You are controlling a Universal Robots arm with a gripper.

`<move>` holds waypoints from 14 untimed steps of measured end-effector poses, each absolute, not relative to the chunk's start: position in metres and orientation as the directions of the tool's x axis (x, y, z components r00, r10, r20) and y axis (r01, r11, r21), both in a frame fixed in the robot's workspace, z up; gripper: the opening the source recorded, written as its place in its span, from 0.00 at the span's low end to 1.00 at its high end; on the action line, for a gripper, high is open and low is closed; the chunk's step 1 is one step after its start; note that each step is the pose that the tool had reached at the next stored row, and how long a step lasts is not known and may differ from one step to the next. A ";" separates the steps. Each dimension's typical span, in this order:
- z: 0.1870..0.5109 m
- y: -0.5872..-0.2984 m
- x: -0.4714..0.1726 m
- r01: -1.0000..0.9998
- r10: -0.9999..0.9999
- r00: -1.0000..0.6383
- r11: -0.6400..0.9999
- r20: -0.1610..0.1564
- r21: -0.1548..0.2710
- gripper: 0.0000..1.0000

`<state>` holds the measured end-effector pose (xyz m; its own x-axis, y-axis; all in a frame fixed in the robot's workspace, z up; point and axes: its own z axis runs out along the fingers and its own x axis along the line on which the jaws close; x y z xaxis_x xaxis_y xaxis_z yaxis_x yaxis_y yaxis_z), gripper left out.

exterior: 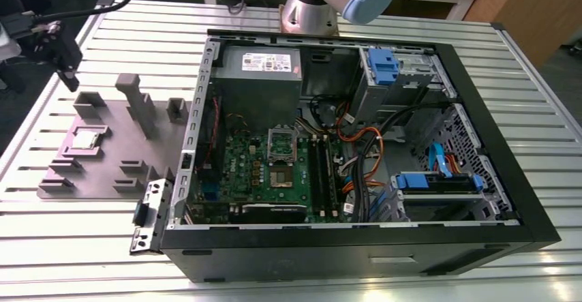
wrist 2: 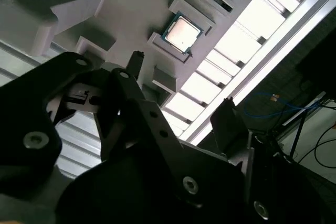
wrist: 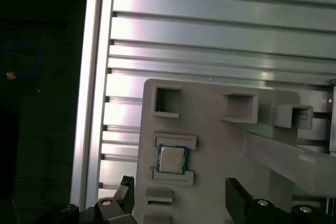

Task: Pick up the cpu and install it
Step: 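Pick up the cpu and move it towards the insertion slot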

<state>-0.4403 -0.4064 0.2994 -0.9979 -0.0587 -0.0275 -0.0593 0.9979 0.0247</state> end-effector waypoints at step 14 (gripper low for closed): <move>0.275 -0.406 -0.441 -0.059 -0.058 -0.998 0.998 -0.021 0.025 0.70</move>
